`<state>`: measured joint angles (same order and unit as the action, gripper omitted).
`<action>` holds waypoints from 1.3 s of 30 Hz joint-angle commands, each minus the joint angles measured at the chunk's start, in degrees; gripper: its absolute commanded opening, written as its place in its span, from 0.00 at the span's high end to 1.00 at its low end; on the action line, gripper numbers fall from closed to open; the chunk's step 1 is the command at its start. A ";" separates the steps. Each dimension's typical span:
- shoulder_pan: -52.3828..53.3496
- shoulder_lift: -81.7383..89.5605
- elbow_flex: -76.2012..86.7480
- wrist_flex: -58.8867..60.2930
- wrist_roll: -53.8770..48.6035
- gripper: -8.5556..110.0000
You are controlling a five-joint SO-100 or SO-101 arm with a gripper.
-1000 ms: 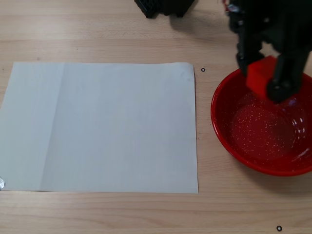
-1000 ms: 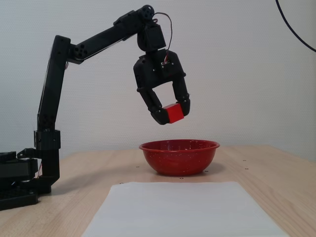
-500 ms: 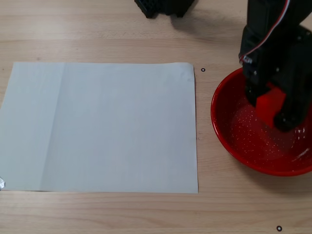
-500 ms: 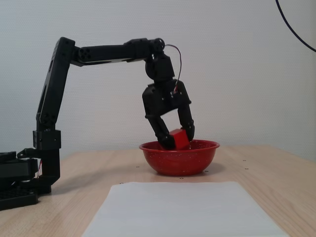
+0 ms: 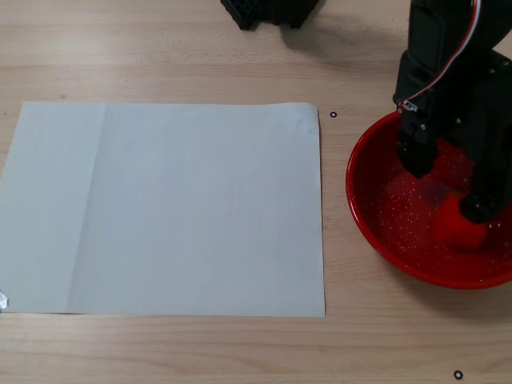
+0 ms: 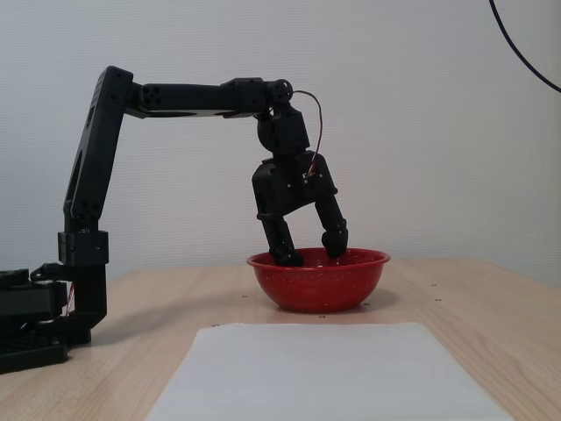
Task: Grasp the red cube and put it in the red bowl.
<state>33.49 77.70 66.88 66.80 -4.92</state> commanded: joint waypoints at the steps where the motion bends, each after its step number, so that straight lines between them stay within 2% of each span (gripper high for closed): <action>1: 0.88 4.48 -5.98 0.53 0.44 0.70; 5: 0.26 6.06 -8.35 2.90 -0.62 0.76; 9: -0.62 8.17 -10.90 5.54 -2.02 0.93; 23: -4.83 18.72 -9.58 13.10 -2.37 0.93; 39: -17.84 35.51 3.96 14.33 -0.44 0.93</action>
<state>16.70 105.47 72.51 81.91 -6.15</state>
